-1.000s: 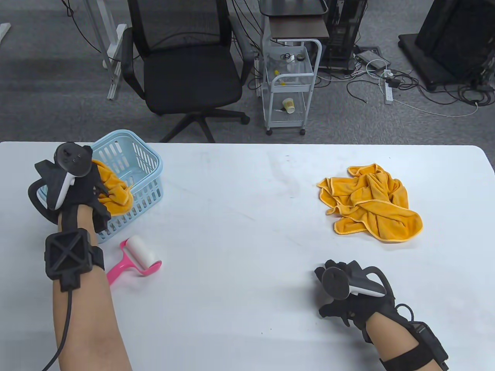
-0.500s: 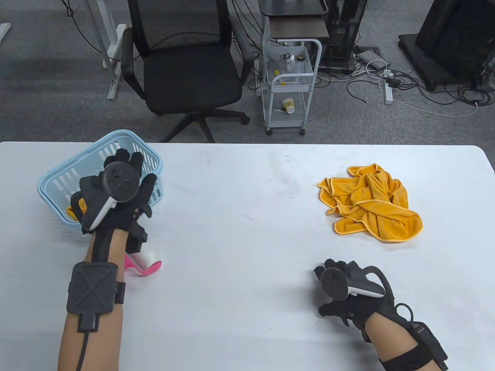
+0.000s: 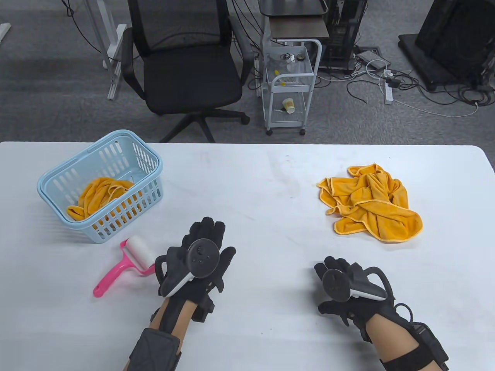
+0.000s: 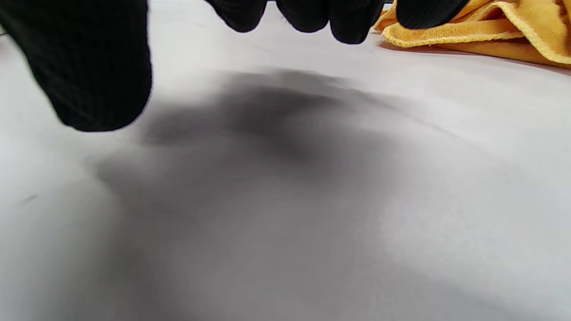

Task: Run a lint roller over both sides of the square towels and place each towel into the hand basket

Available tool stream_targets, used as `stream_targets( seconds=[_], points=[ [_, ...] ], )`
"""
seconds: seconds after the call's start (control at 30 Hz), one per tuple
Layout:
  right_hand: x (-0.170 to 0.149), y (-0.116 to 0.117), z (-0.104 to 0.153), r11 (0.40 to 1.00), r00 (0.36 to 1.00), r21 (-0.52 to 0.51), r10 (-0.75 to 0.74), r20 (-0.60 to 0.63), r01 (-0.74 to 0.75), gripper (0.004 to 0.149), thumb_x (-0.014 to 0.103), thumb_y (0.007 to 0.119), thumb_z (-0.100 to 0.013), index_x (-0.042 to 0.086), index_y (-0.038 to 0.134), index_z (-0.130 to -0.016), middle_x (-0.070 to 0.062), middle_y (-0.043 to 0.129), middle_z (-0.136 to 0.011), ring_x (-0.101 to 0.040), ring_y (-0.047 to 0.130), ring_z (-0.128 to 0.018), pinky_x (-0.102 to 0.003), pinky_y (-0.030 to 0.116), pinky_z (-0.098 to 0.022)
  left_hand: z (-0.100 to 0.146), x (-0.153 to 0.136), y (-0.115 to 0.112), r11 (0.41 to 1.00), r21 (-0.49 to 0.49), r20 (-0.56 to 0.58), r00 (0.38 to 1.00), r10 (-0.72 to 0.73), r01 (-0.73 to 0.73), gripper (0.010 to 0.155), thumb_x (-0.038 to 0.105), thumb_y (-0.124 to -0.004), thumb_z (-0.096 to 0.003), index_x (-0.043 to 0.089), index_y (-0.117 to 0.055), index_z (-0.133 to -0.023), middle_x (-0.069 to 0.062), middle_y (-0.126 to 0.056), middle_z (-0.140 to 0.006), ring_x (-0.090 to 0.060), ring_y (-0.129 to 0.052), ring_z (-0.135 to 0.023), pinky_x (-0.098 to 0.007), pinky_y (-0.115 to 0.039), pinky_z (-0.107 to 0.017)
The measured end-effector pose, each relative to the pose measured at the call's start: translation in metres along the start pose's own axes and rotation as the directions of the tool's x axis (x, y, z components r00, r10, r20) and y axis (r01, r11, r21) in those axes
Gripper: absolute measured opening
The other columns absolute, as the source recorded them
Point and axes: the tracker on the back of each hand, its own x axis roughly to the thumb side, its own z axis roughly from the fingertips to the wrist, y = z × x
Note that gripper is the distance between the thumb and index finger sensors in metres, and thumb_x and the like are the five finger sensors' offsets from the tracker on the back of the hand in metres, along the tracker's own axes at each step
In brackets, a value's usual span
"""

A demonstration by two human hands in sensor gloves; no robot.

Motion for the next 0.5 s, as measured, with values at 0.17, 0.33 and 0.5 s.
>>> stream_targets(
  seconds=[0.17,0.33,0.5],
  points=[
    [-0.004,0.000,0.001,0.996,0.999,-0.075,-0.053,-0.010,0.052,0.099,0.060,0.087,-0.044,0.014,0.034,-0.114,-0.024,0.034,-0.116,-0.053,0.045,-0.104,-0.072,0.051,-0.067,-0.002,-0.006,-0.027,0.989,-0.020,-0.002,0.989,-0.145,0.145,0.065,0.053,-0.075,-0.0507,0.024,-0.061,-0.107,-0.014,-0.049,-0.120,-0.049,-0.055,-0.108,-0.062,-0.056,-0.073],
    [-0.031,-0.021,0.002,0.973,0.987,-0.205,-0.127,-0.098,0.104,0.097,0.058,0.086,-0.045,0.016,0.032,-0.113,-0.023,0.034,-0.116,-0.052,0.044,-0.105,-0.072,0.051,-0.068,0.001,-0.007,-0.028,0.990,-0.004,0.018,0.990,-0.139,0.139,0.065,0.052,-0.076,-0.0503,0.023,-0.062,-0.107,-0.014,-0.050,-0.119,-0.049,-0.055,-0.107,-0.062,-0.056,-0.073],
    [-0.077,-0.069,-0.007,0.964,0.949,-0.251,-0.162,-0.271,0.093,0.095,0.056,0.085,-0.046,0.019,0.030,-0.113,-0.022,0.033,-0.116,-0.052,0.043,-0.105,-0.072,0.050,-0.068,0.003,-0.008,-0.024,0.992,0.012,0.035,0.991,-0.129,0.129,0.065,0.053,-0.075,-0.0502,0.023,-0.062,-0.106,-0.014,-0.050,-0.119,-0.049,-0.056,-0.107,-0.062,-0.056,-0.073]
  ],
)
